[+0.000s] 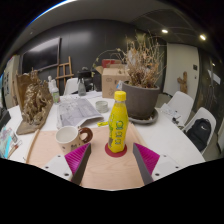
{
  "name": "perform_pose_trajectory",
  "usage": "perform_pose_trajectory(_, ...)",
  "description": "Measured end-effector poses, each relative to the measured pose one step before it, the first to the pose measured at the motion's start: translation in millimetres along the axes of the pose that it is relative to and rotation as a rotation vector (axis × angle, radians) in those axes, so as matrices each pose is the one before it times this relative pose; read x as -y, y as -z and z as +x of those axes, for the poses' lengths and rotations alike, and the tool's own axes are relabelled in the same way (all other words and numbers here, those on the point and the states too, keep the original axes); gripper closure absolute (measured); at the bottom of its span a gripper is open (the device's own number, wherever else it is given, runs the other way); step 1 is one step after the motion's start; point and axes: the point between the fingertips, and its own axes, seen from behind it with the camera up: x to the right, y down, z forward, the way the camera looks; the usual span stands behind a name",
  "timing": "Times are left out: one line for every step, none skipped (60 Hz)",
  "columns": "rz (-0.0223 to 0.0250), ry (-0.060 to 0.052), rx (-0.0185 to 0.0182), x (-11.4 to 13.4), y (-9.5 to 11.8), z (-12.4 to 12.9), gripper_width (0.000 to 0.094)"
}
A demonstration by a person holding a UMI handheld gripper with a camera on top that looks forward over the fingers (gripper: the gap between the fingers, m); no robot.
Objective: Pour water
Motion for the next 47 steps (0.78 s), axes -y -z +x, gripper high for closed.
perform_pose_trajectory(-0.00435,0.0027,0.00371,-0.34,11.46,-4.09,0.008)
perform_pose_trajectory(-0.00402,0.0008,0.0024,-0.43,11.88,-3.88,0.0078)
perform_pose_trajectory(-0.00708,-0.0006,0.0007,-1.15,10.66,-1.48,0.0077)
perform_pose_trajectory(-0.00823,-0.001,-0.00052,-1.48,12.46,-3.87,0.0076)
perform_pose_trajectory(-0.00519,0.0005,0.00067,-1.72,12.38,-4.45,0.0077)
perform_pose_trajectory(-0.0039,0.0006,0.00042,-0.9,12.29,-3.77,0.0076)
perform_pose_trajectory(-0.00262,-0.0006,-0.00112,-0.98,12.34,-3.39,0.0075)
perform_pose_trajectory(-0.00364,-0.003,-0.00403,-1.49,12.33,-2.61,0.0076)
perform_pose_trajectory(-0.00498,-0.0048,-0.00484,-1.8,12.39,-2.76,0.0077)
perform_pose_trajectory(-0.00442,-0.0043,-0.00406,-1.73,12.47,-2.85,0.0077)
perform_pose_trajectory(-0.00314,-0.0033,-0.0022,-1.74,12.1,-3.5,0.0082)
perform_pose_trajectory(-0.0025,-0.0024,-0.00047,-1.92,12.03,-3.71,0.0082)
perform_pose_trajectory(-0.00457,-0.0007,0.00258,-1.12,10.2,-1.75,0.008)
perform_pose_trajectory(-0.00341,0.0007,-0.00201,-3.31,12.5,-5.24,0.0077)
perform_pose_trajectory(-0.00358,0.0019,-0.00077,-2.88,10.92,-3.7,0.0077)
perform_pose_trajectory(-0.00268,0.0023,-0.0025,-2.76,10.52,-3.3,0.0076)
perform_pose_trajectory(-0.00354,0.0021,-0.00325,-3.01,10.25,-3.16,0.0075)
perform_pose_trajectory(-0.00441,0.0025,-0.00055,-3.22,9.87,-4.0,0.0074)
perform_pose_trajectory(-0.00522,0.0034,0.00347,-2.71,8.84,-3.04,0.0073)
perform_pose_trajectory(-0.00512,0.005,0.00247,-1.91,8.44,-3.17,0.0074)
perform_pose_trajectory(-0.00001,0.0037,0.00095,-4.05,9.55,-4.3,0.0074)
perform_pose_trajectory(-0.00037,0.0017,0.00021,-2.64,7.92,-3.29,0.0074)
perform_pose_trajectory(-0.0003,0.0012,-0.00013,-2.74,7.4,-3.07,0.0074)
perform_pose_trajectory(0.00018,0.0026,0.00155,-2.46,7.06,-3.27,0.0077)
perform_pose_trajectory(0.00041,0.0047,0.00256,-2.47,6.62,-3.45,0.0074)
perform_pose_trajectory(-0.00002,0.0055,0.00251,-1.14,6.49,-2.63,0.0075)
perform_pose_trajectory(0.00199,0.0038,-0.00059,-1.92,5.48,-2.39,0.0075)
perform_pose_trajectory(0.00075,0.0022,-0.00285,-1.65,6.51,-2.36,0.0076)
perform_pose_trajectory(0.00033,0.0024,-0.00294,-1.83,4.71,-1.7,0.0077)
perform_pose_trajectory(0.00007,0.0026,-0.00298,-1.82,4.83,-1.52,0.0075)
perform_pose_trajectory(0.00053,0.0025,-0.00285,-1.79,4.48,-1.52,0.0076)
perform_pose_trajectory(0.00065,0.0027,-0.00297,-1.58,4.31,-1.57,0.0076)
perform_pose_trajectory(-0.00023,0.004,-0.00094,-1.02,4.31,-0.19,0.0076)
perform_pose_trajectory(0.00098,0.0061,-0.00118,-0.95,3.7,-1.7,0.0075)
perform_pose_trajectory(-0.00036,0.0061,-0.00142,-0.82,3.69,-1.57,0.0077)
perform_pose_trajectory(0.00075,0.0015,-0.00023,-0.68,2.94,-1.58,0.0076)
perform_pose_trajectory(0.00022,-0.0026,0.00145,-0.71,2.75,-1.38,0.0078)
perform_pose_trajectory(0.00137,-0.0044,0.00261,-0.87,2.42,-1.5,0.0077)
perform_pose_trajectory(0.00241,-0.0039,0.00224,-0.38,2.18,-1.51,0.0076)
perform_pose_trajectory(0.00168,-0.0026,0.00057,-0.37,2.16,-1.22,0.0076)
perform_pose_trajectory(-0.00055,-0.002,-0.00019,-0.45,1.62,0.31,0.0075)
perform_pose_trajectory(-0.00189,0.0009,-0.00288,-0.74,2.05,0.1,0.0077)
perform_pose_trajectory(-0.00019,0.0014,-0.00315,-0.38,1.78,0.5,0.0077)
perform_pose_trajectory(0.00162,0.0011,-0.00316,0.12,1.53,0.39,0.0077)
perform_pose_trajectory(0.00299,0.0005,-0.00235,0.38,1.14,0.2,0.0078)
perform_pose_trajectory(0.00334,0.0008,-0.00142,0.95,1.08,0.15,0.0076)
perform_pose_trajectory(0.00261,0.0005,-0.00017,0.9,0.91,0.45,0.0075)
